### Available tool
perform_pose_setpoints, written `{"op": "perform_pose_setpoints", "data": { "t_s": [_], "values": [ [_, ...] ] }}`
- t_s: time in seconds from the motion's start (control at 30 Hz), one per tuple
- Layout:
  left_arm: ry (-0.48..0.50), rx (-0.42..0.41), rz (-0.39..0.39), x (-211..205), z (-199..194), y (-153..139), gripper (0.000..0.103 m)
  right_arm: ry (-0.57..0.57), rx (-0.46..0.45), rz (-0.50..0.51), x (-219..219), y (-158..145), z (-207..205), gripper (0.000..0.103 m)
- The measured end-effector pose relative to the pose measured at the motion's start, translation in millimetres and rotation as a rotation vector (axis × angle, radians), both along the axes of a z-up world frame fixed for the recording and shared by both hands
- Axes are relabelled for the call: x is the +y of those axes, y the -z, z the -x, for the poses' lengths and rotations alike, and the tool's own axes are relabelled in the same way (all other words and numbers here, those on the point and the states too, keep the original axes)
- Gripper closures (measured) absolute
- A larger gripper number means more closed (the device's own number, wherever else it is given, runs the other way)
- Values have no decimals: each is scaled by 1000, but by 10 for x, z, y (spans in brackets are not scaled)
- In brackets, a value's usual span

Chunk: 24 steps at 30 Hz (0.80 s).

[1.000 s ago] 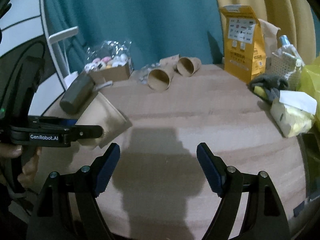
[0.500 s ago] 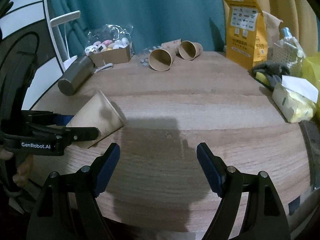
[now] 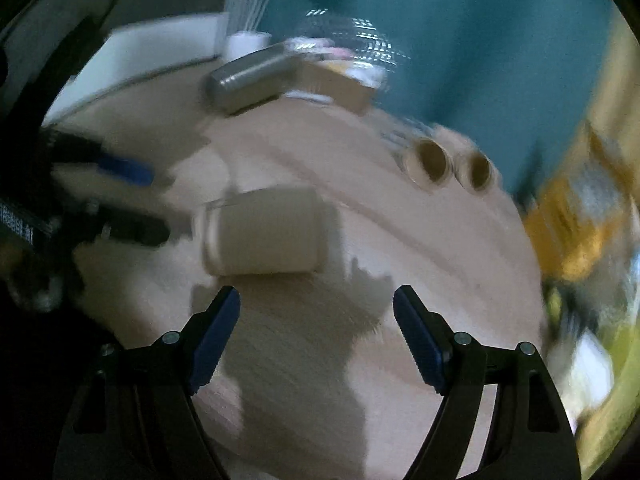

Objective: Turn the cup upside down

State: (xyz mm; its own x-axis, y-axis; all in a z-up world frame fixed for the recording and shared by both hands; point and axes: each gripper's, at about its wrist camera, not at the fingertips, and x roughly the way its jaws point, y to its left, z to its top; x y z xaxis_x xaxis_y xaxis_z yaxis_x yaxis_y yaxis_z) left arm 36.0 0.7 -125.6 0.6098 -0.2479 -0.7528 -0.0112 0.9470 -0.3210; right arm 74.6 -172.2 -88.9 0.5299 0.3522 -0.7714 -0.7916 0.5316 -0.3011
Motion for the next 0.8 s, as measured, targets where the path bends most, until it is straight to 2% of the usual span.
{"op": "perform_pose_setpoints", "data": {
  "t_s": [0.2,0.33,0.53,0.67,0.8],
  "values": [
    [-96,-16,-9,327,264,67,14,-405,-106,313,483,103,285,21],
    [-141,-7,17,513,381,141,15,-702,-172,549,657,267,435,21],
    [-192,-13,16,708,486,174,14,-988,-263,805,859,398,465,21],
    [-229,-9,27,870,549,225,15,-1121,-259,939,1036,509,388,21],
    [-254,-1,39,960,576,267,15,-1200,-251,1049,1162,677,259,21]
  ]
}}
